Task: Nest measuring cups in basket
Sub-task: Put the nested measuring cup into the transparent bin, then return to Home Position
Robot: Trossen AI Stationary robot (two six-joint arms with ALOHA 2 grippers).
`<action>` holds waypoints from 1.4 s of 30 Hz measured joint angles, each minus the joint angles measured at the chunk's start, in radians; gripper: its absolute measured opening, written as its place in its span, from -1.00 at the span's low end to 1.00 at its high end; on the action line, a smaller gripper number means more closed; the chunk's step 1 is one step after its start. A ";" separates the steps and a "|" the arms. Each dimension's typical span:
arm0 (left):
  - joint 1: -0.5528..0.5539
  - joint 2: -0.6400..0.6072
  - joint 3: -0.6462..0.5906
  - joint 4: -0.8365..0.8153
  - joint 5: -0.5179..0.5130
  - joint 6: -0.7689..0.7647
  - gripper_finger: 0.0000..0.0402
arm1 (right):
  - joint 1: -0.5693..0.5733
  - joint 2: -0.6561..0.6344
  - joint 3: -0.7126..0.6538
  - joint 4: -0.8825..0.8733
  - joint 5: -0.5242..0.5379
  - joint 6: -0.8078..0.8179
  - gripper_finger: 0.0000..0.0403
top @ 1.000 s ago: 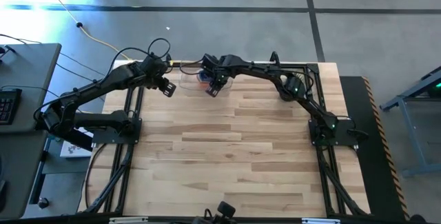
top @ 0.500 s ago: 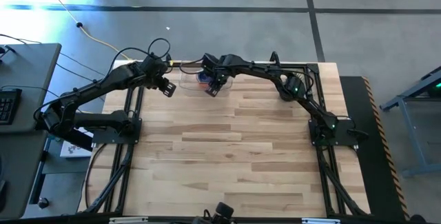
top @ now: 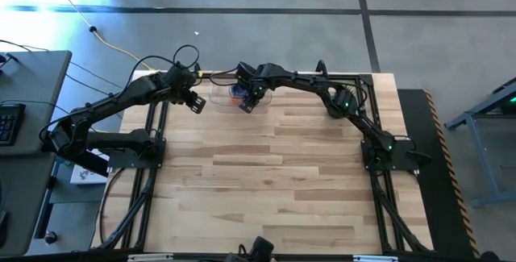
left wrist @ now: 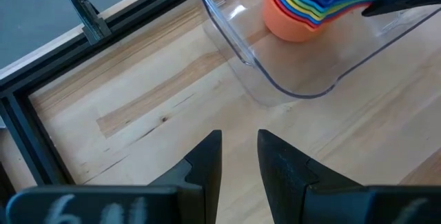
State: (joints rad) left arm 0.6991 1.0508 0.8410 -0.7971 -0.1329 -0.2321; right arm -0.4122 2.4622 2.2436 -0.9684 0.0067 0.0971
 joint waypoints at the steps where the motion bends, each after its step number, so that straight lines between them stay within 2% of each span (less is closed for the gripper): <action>1: 0.000 0.000 0.000 0.000 0.000 0.000 -0.57 | 0.000 -0.001 0.000 -0.001 0.000 0.007 0.12; 11: 0.000 0.000 0.000 0.000 0.001 -0.001 -0.57 | -0.009 -0.069 0.001 0.001 0.001 0.058 0.14; 21: -0.031 -0.038 0.000 0.002 0.188 -0.081 -0.57 | 0.030 -0.202 0.001 -0.054 -0.007 0.052 0.14; 29: -0.228 -0.148 0.000 0.109 0.205 -0.106 -0.57 | 0.153 -0.290 0.001 -0.020 -0.008 -0.029 0.14; 33: -0.342 -0.197 0.000 0.190 0.160 -0.108 -0.57 | 0.210 -0.298 0.001 0.056 -0.009 -0.029 0.14; 38: -0.475 -0.267 -0.004 0.189 0.129 -0.107 -0.57 | 0.262 -0.298 0.001 0.124 -0.026 0.006 0.14; 42: -0.565 -0.361 -0.076 0.238 0.057 -0.126 -0.57 | 0.293 -0.298 0.001 0.159 0.008 0.081 0.14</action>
State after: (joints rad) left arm 0.1344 0.6893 0.7647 -0.5595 -0.0761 -0.3583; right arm -0.1189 2.1639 2.2444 -0.8094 0.0146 0.1781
